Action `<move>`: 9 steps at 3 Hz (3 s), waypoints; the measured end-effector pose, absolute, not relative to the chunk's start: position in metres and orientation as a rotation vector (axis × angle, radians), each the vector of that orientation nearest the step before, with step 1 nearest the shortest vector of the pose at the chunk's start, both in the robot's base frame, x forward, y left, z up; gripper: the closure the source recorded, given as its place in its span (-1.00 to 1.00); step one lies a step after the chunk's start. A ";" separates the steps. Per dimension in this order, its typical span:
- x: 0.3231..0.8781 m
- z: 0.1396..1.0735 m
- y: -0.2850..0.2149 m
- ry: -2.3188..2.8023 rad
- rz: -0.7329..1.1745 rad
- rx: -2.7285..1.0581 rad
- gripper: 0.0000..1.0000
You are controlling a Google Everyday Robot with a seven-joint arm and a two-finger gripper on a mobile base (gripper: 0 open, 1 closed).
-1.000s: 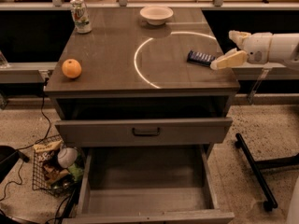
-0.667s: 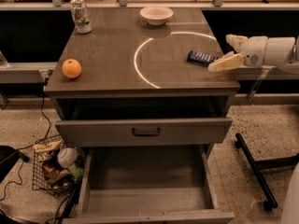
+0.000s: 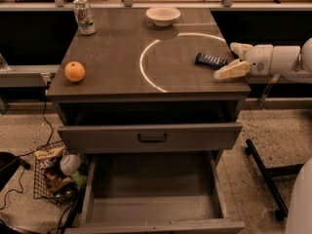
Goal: Move rxbar blueberry near 7up can
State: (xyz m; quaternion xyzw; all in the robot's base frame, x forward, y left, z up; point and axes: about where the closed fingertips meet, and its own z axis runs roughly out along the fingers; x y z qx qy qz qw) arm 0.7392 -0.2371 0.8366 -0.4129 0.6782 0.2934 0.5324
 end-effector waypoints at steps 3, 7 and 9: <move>0.740 0.822 -0.226 1.609 0.758 -0.996 0.20; 0.740 0.826 -0.225 1.609 0.759 -0.997 1.00; 0.740 0.827 -0.225 1.609 0.759 -0.997 1.00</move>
Offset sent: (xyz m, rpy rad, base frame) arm -0.0006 0.0070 -0.0207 0.0300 0.0294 0.0449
